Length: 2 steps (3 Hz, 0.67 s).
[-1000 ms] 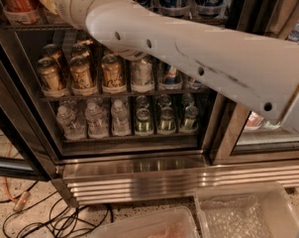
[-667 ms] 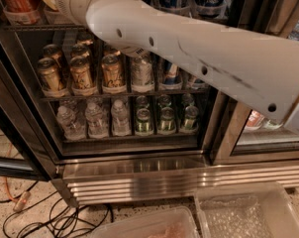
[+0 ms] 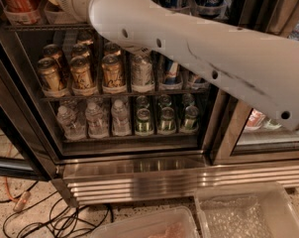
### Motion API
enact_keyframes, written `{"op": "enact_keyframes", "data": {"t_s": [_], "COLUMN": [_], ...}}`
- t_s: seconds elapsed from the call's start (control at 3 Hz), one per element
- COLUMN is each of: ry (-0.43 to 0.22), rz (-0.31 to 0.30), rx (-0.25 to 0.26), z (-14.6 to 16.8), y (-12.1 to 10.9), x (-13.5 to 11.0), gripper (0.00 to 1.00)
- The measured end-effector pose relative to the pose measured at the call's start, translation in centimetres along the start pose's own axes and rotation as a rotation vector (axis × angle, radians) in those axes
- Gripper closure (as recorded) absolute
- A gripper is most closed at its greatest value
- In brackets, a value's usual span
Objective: Pick coke can from top shelf of fridge
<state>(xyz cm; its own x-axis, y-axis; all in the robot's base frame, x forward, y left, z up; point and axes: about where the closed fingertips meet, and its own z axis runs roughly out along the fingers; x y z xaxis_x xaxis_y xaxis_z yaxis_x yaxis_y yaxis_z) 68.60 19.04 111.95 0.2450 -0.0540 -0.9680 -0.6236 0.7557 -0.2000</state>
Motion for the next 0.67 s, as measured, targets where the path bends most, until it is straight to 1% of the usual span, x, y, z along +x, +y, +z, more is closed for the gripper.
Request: {"op": "enact_keyframes", "data": {"t_s": [0.33, 0.67], "ry": [-0.011, 0.003], "rz": [-0.004, -0.009], "rx": [-0.01, -0.055], "z": [-0.9, -1.5], "y": [0.8, 2.6], "x": [-0.6, -0.5], "gripper": [1.0, 1.0]}}
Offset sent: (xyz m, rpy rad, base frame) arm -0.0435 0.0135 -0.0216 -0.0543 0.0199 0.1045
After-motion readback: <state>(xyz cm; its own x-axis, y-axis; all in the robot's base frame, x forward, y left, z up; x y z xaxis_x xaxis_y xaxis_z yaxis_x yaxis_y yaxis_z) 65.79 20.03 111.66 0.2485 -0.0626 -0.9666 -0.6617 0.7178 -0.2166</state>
